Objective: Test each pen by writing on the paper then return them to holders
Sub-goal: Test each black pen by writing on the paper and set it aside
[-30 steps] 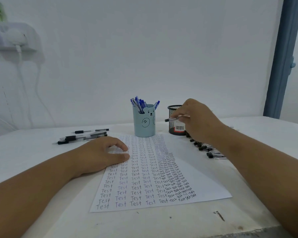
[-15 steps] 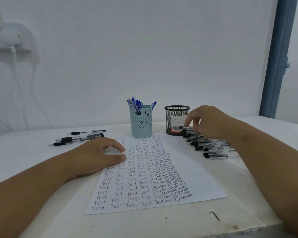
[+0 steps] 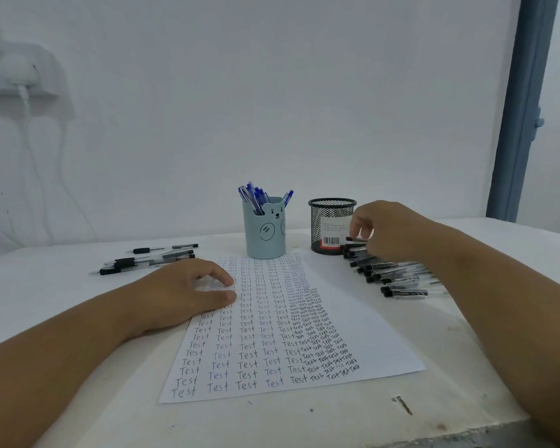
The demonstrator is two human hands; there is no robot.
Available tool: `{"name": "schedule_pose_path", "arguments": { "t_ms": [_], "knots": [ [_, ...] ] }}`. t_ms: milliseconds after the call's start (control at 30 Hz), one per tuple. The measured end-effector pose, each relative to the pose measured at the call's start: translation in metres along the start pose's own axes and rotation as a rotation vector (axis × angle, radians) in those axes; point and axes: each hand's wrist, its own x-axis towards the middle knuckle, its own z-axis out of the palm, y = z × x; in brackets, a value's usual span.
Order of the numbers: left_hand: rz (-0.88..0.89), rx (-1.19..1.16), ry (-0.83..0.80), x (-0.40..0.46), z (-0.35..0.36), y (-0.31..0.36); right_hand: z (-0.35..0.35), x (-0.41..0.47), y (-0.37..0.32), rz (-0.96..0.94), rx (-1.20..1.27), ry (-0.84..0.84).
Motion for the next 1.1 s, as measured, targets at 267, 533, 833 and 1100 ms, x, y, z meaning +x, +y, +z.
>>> {"name": "schedule_pose_path", "arguments": {
  "t_ms": [267, 533, 833, 1100],
  "knots": [
    [0.014, 0.017, -0.008, -0.001, 0.000, 0.001, 0.038, -0.009, -0.044, -0.306, 0.069, 0.022],
    [0.036, -0.032, 0.261, 0.005, -0.009, -0.012, 0.058, -0.026, -0.073, -0.480, 0.039, -0.056],
    [-0.357, 0.321, 0.257, 0.024, -0.037, -0.065, 0.066, -0.021, -0.071, -0.472, 0.013, -0.148],
    [-0.367, 0.491, 0.349, 0.025, -0.032, -0.058, 0.067, -0.019, -0.068, -0.484, 0.033, -0.150]
  ]
}}
